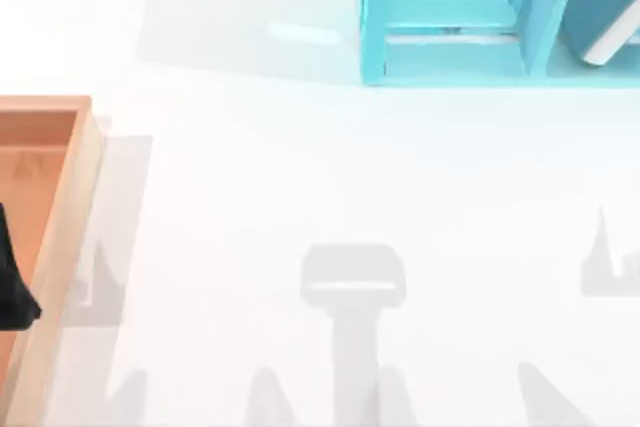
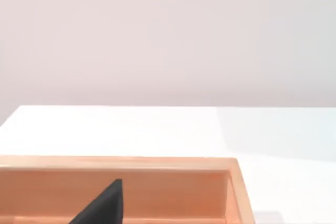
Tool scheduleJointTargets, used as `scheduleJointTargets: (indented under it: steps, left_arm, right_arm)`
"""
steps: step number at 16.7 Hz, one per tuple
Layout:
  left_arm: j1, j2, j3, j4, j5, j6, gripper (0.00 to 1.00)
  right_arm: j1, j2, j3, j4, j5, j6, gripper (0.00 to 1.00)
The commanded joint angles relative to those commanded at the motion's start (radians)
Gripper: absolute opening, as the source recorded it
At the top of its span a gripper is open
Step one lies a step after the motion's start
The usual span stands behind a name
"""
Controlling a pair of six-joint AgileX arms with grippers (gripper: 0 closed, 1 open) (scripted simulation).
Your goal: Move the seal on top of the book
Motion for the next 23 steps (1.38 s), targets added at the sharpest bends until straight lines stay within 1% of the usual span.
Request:
scheduleJointTargets:
  steps: [4, 11, 14, 18, 20, 23]
  left_arm:
    - [0.000, 0.000, 0.000, 0.000, 0.000, 0.000, 1.00]
    - [0.000, 0.000, 0.000, 0.000, 0.000, 0.000, 1.00]
    - [0.000, 0.000, 0.000, 0.000, 0.000, 0.000, 1.00]
    - [0.000, 0.000, 0.000, 0.000, 0.000, 0.000, 1.00]
    - [0.000, 0.000, 0.000, 0.000, 0.000, 0.000, 1.00]
    - [0.000, 0.000, 0.000, 0.000, 0.000, 0.000, 1.00]
  right_arm:
    - [-0.015, 0.359, 0.143, 0.222, -0.029, 0.069, 1.00]
    - [-0.049, 1.225, 0.412, 0.643, -0.082, 0.208, 1.00]
    - [-0.064, 1.532, 0.516, 0.804, -0.099, 0.263, 1.00]
    - [-0.079, 1.796, 0.623, 0.966, -0.115, 0.318, 1.00]
    - [-0.084, 1.864, 0.655, 1.013, -0.119, 0.334, 1.00]
    - [-0.085, 1.889, 0.668, 1.031, -0.121, 0.340, 1.00]
